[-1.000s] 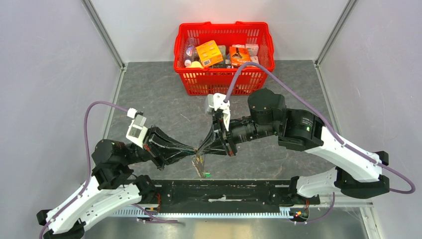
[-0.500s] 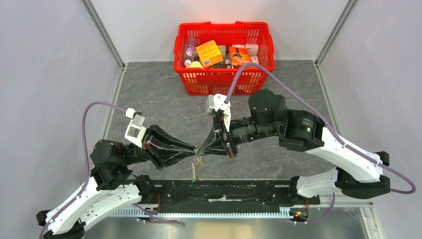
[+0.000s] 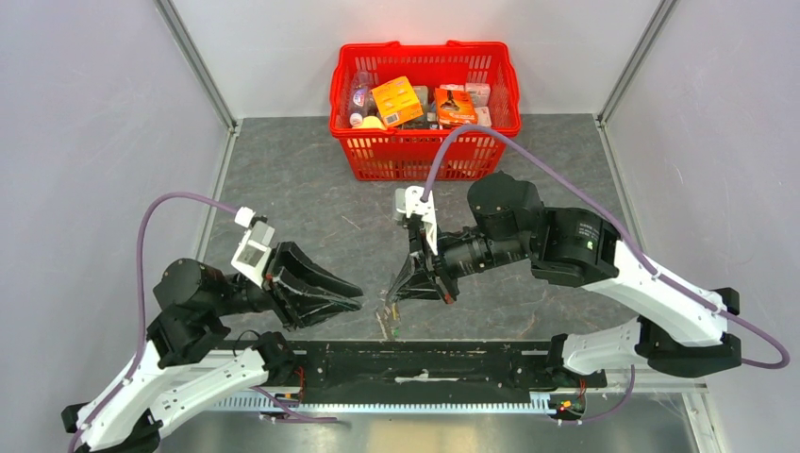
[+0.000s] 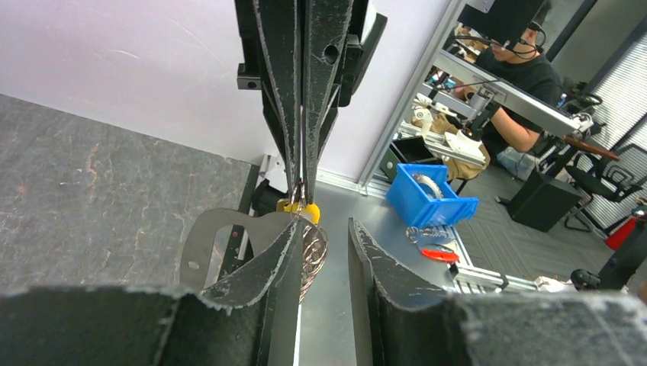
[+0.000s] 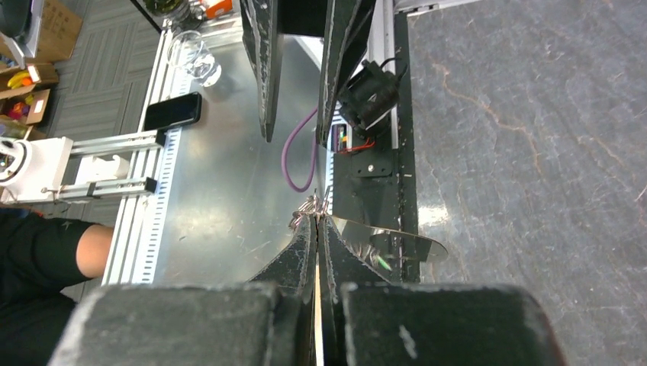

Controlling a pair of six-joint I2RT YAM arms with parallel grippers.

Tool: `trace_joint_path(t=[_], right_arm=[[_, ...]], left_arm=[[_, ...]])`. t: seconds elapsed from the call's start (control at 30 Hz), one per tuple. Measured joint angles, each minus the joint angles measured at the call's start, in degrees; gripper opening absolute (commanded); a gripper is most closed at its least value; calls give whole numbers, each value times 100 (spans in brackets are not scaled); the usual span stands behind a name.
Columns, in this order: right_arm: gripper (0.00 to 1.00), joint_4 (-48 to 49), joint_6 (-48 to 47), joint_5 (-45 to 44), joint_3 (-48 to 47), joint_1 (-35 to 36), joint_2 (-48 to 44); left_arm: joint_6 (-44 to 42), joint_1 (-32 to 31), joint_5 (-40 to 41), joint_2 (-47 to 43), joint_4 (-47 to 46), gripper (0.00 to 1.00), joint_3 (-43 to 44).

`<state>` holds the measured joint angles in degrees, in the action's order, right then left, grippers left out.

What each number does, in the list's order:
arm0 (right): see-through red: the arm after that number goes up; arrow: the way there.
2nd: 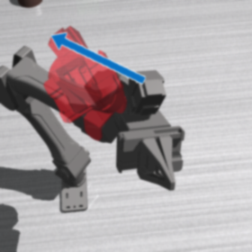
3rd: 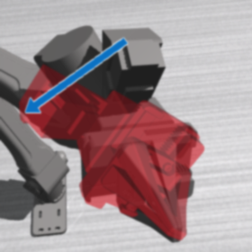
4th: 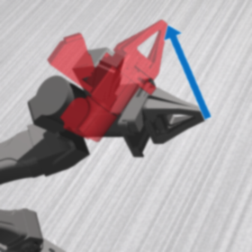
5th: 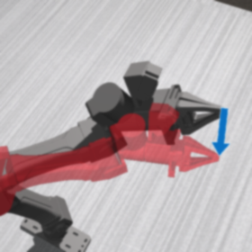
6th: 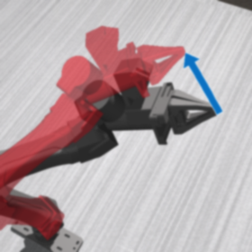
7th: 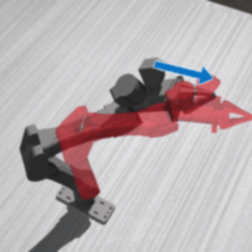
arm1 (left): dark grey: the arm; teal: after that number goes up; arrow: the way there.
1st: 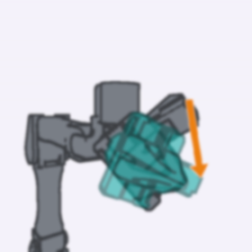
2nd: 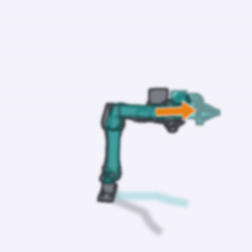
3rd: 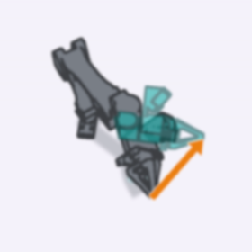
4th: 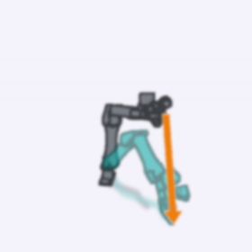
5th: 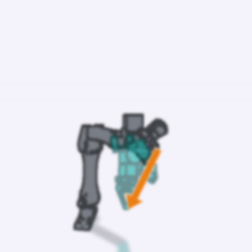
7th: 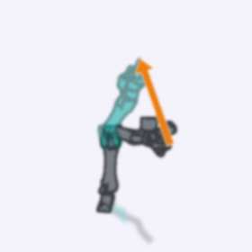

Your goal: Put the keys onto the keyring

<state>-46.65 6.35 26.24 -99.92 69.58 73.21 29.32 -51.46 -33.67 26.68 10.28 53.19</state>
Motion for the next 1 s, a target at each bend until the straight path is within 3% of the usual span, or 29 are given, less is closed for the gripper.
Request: trace_joint_path(t=[0.43,1.0], right_arm=[[0,-269,118,785,-203,0,267],[0,-415,129,1123,-254,-4,584]], left_arm=[[-138,0,-378,529,470,36,164],[-186,0,-636,590,688,36,354]])
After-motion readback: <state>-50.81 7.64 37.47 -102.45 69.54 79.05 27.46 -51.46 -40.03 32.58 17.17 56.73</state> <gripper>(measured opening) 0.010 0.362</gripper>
